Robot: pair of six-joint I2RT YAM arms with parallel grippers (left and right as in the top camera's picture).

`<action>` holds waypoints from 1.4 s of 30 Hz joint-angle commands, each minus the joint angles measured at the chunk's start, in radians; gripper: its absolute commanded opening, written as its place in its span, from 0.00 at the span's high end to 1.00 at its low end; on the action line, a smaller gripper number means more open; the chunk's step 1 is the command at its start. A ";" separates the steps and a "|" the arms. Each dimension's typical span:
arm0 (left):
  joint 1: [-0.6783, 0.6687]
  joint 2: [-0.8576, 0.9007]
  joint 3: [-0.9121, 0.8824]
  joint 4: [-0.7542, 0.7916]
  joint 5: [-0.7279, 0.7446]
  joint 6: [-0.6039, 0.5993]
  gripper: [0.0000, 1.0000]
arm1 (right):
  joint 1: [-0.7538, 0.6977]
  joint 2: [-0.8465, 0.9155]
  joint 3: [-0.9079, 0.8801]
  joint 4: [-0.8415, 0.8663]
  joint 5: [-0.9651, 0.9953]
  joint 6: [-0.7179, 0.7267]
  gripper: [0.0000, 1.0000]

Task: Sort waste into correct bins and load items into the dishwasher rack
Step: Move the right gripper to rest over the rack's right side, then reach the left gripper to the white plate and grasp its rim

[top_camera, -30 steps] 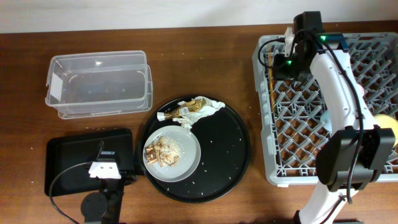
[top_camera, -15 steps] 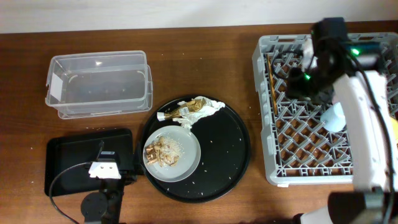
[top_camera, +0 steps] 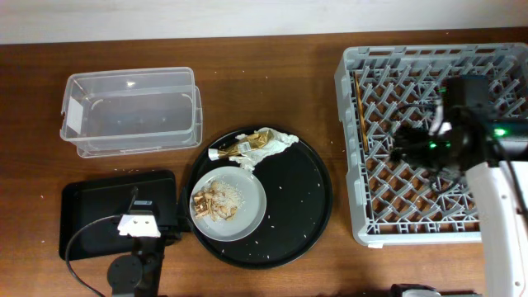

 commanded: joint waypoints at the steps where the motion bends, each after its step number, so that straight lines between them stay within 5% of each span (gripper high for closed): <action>1: 0.005 -0.004 -0.003 -0.006 0.004 0.016 0.01 | -0.152 0.010 -0.006 0.024 0.027 0.013 0.02; 8: 0.005 -0.004 -0.003 -0.006 0.004 0.015 0.00 | -0.338 0.021 -0.006 0.037 -0.025 0.013 0.02; 19: 0.004 -0.004 -0.002 0.009 0.030 0.011 0.00 | -0.357 0.021 -0.006 0.037 -0.025 0.013 0.02; 21: 0.004 -0.004 -0.001 0.010 0.230 -0.064 0.00 | -0.357 0.021 -0.006 0.037 -0.025 0.013 0.02; 24: 0.002 -0.004 -0.001 0.028 0.719 -0.234 0.00 | -0.357 0.021 -0.006 0.037 -0.025 0.013 0.02; 26: 0.002 -0.004 -0.001 0.090 0.874 -0.311 0.00 | -0.357 0.021 -0.006 0.036 -0.025 0.013 0.02; 33: 0.003 -0.004 0.025 0.604 0.950 -0.587 0.00 | -0.357 0.021 -0.006 0.036 -0.025 0.013 0.02; 35: 0.003 0.003 0.080 0.547 0.908 -0.556 0.00 | -0.357 0.021 -0.006 0.036 -0.025 0.013 0.02; 42: 0.003 0.228 0.433 -0.122 0.659 -0.196 0.00 | -0.357 0.021 -0.006 0.037 -0.026 0.013 0.02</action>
